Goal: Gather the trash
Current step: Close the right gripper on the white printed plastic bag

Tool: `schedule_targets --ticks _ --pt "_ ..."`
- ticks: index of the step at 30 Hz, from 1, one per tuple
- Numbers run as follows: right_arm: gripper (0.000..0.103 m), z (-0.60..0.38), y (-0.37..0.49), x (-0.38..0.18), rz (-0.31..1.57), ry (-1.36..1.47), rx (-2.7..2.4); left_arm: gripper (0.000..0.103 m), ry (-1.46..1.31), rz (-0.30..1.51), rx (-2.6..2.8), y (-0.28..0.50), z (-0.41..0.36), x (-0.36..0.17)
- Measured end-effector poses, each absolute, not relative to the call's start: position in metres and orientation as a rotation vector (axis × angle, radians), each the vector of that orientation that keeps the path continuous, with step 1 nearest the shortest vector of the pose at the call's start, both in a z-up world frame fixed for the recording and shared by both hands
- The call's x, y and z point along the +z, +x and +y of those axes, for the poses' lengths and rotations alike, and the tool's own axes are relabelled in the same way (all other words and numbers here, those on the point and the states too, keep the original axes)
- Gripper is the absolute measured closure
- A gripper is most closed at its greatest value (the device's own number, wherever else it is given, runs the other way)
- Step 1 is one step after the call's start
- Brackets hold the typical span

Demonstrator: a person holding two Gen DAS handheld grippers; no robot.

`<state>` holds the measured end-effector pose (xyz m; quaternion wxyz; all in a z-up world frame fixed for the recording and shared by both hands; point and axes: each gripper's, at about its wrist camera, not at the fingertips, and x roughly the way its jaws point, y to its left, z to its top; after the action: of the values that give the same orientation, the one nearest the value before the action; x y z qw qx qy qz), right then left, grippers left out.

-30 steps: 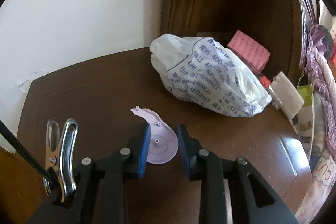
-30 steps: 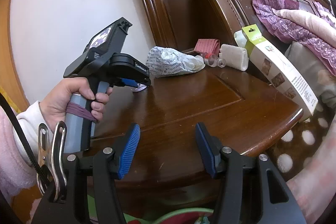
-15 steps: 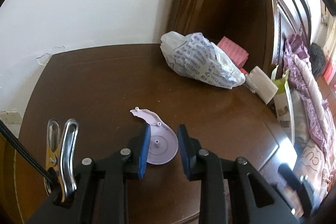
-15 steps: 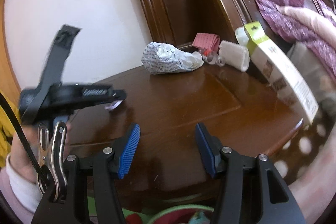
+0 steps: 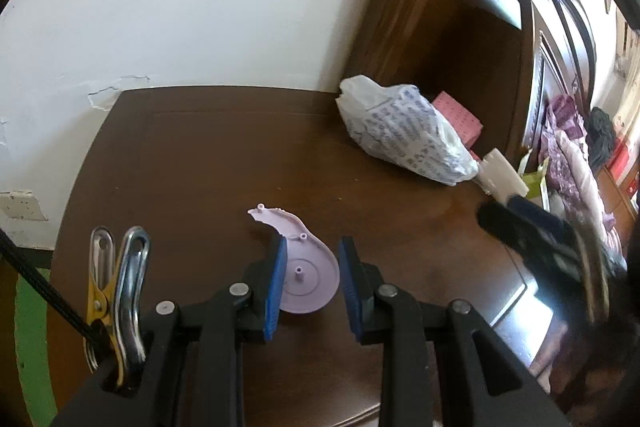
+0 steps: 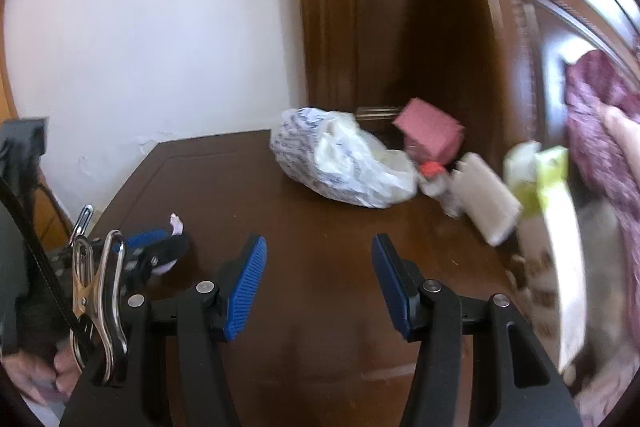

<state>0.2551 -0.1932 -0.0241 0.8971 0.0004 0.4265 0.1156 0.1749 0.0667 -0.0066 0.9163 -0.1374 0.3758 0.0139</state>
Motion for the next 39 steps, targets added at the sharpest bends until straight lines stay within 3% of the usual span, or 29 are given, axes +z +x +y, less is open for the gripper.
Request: schedule_targets --ticks 19,20,22,25,29,39 --pt "0.047 -0.164 0.355 -0.063 1.01 -0.098 0.146 0.076 -0.322 0.795 0.015 0.179 0.072 -0.012" --pt "0.05 -0.164 0.357 -0.067 1.028 -0.08 0.156 0.076 -0.324 0.793 0.014 0.178 0.072 -0.012" --pt "0.076 -0.168 0.359 -0.072 1.05 -0.036 0.168 0.076 -0.324 0.79 0.015 0.178 0.072 -0.011" --pt "0.084 -0.173 0.354 -0.07 1.03 -0.011 0.173 0.076 -0.323 0.791 0.024 0.178 0.071 -0.012" --pt "0.089 -0.18 0.339 -0.057 0.99 0.012 0.181 0.076 -0.322 0.786 0.027 0.178 0.071 -0.011" --pt "0.089 -0.201 0.277 -0.008 0.918 0.12 0.214 0.076 -0.321 0.758 -0.002 0.165 0.067 -0.002"
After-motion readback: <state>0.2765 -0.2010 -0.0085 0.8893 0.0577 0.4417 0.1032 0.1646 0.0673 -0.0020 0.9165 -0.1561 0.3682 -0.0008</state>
